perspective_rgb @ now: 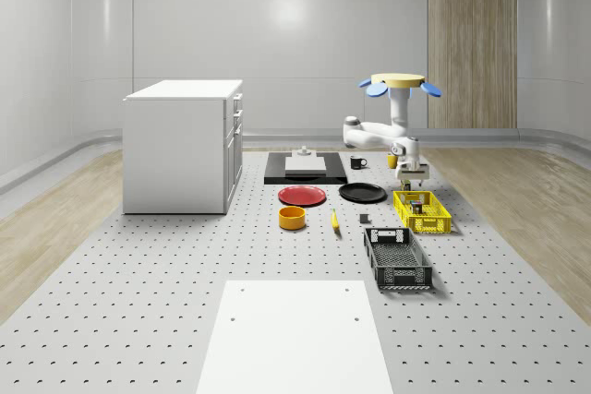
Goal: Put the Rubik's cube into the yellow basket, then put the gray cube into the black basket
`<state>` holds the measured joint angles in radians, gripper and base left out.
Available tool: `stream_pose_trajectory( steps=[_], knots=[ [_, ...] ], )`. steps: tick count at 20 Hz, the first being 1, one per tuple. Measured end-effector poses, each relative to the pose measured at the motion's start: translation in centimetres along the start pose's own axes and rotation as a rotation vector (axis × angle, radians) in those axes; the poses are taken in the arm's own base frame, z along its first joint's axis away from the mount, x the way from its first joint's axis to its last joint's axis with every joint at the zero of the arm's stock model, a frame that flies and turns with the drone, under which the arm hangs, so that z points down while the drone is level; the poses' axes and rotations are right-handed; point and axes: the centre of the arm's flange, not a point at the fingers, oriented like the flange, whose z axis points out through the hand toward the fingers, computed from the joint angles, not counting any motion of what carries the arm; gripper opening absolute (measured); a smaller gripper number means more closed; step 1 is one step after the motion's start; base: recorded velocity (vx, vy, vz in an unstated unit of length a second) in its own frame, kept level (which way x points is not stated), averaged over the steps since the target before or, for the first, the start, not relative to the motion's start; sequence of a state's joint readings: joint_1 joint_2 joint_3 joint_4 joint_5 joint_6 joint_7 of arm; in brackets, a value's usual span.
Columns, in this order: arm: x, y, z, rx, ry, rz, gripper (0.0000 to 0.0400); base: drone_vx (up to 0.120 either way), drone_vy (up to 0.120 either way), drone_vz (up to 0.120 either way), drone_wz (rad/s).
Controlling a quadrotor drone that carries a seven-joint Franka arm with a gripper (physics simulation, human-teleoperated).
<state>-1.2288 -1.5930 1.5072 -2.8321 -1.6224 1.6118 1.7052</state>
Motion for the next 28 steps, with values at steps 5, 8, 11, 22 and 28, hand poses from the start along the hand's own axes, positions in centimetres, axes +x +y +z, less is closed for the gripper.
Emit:
stream_pose_trajectory(
  steps=[5,8,11,22,28],
  knots=[
    [0.0,0.0,-0.1,0.0,0.0,0.0,0.04,0.0,-0.12,0.0,0.0],
    [0.0,0.0,-0.13,0.0,0.0,0.0,0.04,0.0,-0.12,0.0,0.0],
    [0.0,0.0,-0.14,0.0,0.0,0.0,0.04,0.107,-0.12,0.0,0.0],
    [0.0,0.0,-0.15,0.0,0.0,0.0,0.04,0.011,-0.12,0.0,0.0],
    [0.0,0.0,-0.15,0.0,0.0,0.0,0.04,0.067,-0.12,0.0,0.0]
  ],
)
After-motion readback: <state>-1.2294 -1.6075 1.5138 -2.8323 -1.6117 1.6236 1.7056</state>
